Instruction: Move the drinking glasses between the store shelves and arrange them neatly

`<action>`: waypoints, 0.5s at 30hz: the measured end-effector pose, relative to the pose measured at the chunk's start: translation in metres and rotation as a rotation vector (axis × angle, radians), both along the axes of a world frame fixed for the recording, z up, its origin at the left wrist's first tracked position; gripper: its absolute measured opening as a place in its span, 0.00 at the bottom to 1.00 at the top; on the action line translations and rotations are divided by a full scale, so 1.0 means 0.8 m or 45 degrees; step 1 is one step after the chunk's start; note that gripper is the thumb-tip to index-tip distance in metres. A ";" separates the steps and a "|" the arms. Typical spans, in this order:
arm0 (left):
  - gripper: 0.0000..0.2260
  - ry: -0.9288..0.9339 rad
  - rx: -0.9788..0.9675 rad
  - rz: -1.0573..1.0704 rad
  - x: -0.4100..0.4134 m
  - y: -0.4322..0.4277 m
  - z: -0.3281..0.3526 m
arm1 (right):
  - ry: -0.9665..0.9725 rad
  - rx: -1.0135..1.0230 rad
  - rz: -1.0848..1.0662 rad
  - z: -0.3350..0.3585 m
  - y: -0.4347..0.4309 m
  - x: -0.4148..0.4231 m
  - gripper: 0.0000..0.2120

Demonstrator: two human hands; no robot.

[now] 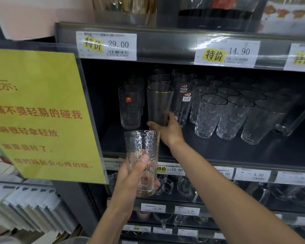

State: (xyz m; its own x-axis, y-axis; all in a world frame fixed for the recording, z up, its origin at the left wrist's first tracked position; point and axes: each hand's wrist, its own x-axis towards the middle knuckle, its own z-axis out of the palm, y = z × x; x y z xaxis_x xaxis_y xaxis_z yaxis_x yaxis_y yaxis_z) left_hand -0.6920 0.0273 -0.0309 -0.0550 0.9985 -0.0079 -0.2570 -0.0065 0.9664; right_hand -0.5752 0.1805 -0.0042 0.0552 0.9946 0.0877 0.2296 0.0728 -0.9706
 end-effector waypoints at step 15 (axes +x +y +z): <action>0.24 -0.046 -0.033 0.031 -0.002 -0.009 -0.003 | -0.024 0.011 0.007 0.000 0.000 0.000 0.37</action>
State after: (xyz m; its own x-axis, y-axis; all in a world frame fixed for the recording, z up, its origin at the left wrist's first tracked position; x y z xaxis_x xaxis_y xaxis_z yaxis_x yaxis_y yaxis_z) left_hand -0.6933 0.0203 -0.0336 -0.0785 0.9963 -0.0359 -0.2918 0.0115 0.9564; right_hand -0.5752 0.1805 -0.0041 0.0482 0.9941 0.0974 0.2477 0.0826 -0.9653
